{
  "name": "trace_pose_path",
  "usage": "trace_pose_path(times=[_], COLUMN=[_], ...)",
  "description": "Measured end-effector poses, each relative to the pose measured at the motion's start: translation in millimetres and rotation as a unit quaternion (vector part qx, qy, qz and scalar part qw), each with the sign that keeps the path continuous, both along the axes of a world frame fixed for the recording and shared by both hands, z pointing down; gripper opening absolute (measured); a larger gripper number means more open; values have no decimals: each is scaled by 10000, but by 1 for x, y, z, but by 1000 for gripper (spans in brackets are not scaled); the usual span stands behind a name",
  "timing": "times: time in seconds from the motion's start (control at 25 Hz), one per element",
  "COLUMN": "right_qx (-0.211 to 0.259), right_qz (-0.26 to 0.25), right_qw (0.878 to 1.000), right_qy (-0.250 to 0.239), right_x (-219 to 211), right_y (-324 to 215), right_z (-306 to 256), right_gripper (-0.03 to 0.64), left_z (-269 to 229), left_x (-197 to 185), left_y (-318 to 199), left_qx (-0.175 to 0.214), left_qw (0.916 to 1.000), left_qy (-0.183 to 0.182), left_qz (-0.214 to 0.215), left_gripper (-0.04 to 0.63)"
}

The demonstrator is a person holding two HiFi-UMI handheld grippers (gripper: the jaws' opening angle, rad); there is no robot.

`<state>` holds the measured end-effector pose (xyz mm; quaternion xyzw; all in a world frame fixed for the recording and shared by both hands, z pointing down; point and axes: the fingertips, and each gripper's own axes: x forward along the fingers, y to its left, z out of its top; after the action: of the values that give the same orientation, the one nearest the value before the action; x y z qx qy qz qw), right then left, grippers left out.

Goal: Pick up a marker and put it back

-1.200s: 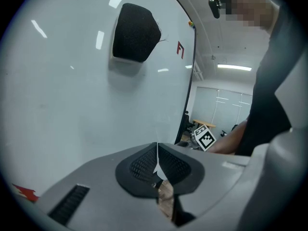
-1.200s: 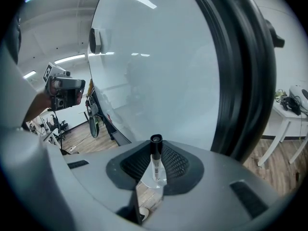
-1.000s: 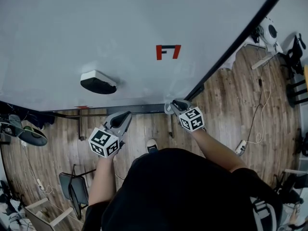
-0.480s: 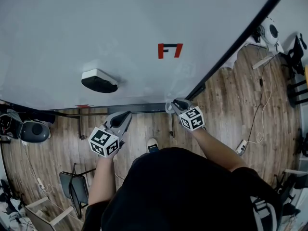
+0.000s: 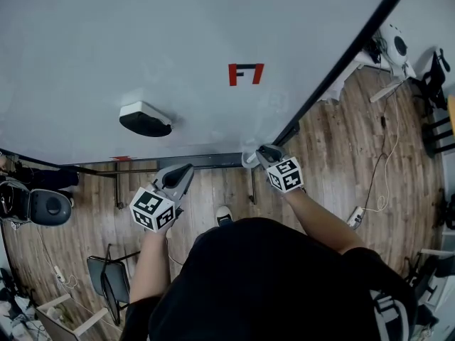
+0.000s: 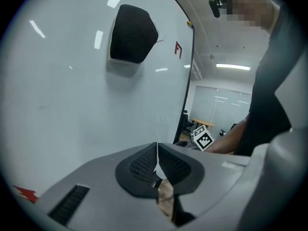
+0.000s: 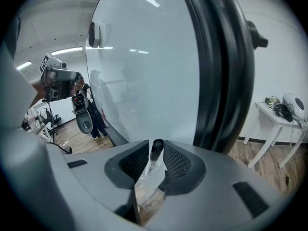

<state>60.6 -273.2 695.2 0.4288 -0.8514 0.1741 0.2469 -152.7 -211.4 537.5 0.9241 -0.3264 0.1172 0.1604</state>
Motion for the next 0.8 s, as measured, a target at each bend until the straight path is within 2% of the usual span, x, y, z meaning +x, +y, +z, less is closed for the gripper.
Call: trace_pose_path(times=[0.4,0.8], right_qx=[99,387], right_qz=[272,215], right_qw=[9996,9987], right_qy=[-48,-260], right_x=[28,34], right_y=[9,19], right_z=[-13,-51], right_gripper=[97,78], left_z=[-6,-14], left_x=[12,26], left_y=[3,10], left_qx=[59,143], left_qw=[10000,9999], left_qy=[14,15], left_qz=[54,70], left_gripper=[18,18])
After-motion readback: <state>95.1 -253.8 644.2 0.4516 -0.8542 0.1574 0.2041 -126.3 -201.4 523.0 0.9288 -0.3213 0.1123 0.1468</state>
